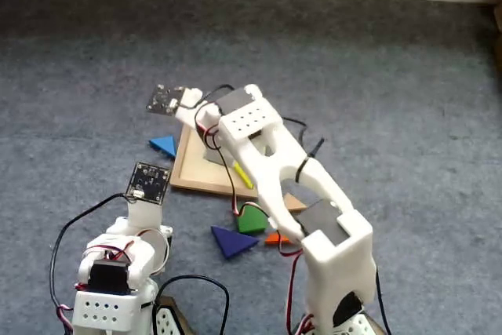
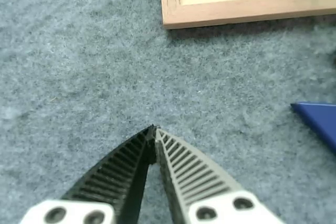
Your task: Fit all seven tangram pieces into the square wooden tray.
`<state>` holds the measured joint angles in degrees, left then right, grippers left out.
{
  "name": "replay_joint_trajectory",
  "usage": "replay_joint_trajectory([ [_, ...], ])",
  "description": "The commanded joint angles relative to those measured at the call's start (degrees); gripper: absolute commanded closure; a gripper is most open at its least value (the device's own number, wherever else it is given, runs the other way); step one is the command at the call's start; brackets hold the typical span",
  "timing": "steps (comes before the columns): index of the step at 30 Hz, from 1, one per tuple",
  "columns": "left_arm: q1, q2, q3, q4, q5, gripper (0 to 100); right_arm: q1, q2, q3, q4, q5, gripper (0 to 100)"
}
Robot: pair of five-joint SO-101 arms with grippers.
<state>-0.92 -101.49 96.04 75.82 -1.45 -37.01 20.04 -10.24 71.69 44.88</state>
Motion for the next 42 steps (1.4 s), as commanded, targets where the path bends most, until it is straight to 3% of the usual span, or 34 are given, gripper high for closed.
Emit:
replay_joint_trajectory([
  [1,-0.57,-2.68,1.10,0.26,-0.26,100,0.13,-8.22,-4.26,5.85,-2.99,80.4],
  [4,-0.57,-2.68,1.10,0.26,-0.26,100,0.48,-10.68,-4.26,5.93,-8.79,99.8],
  [8,-0.57,-2.68,1.10,0.26,-0.26,100,2.68,-8.66,-3.30,5.85,-12.40,97.2],
  [13,-0.57,-2.68,1.10,0.26,-0.26,100,6.20,-2.42,-2.42,-1.63,-16.18,97.7],
  [25,-0.57,-2.68,1.10,0.26,-0.26,100,7.08,9.80,-2.86,-7.60,-16.26,97.7],
  [42,-0.57,-2.68,1.10,0.26,-0.26,100,9.10,10.42,-2.86,-10.07,-16.35,97.7],
])
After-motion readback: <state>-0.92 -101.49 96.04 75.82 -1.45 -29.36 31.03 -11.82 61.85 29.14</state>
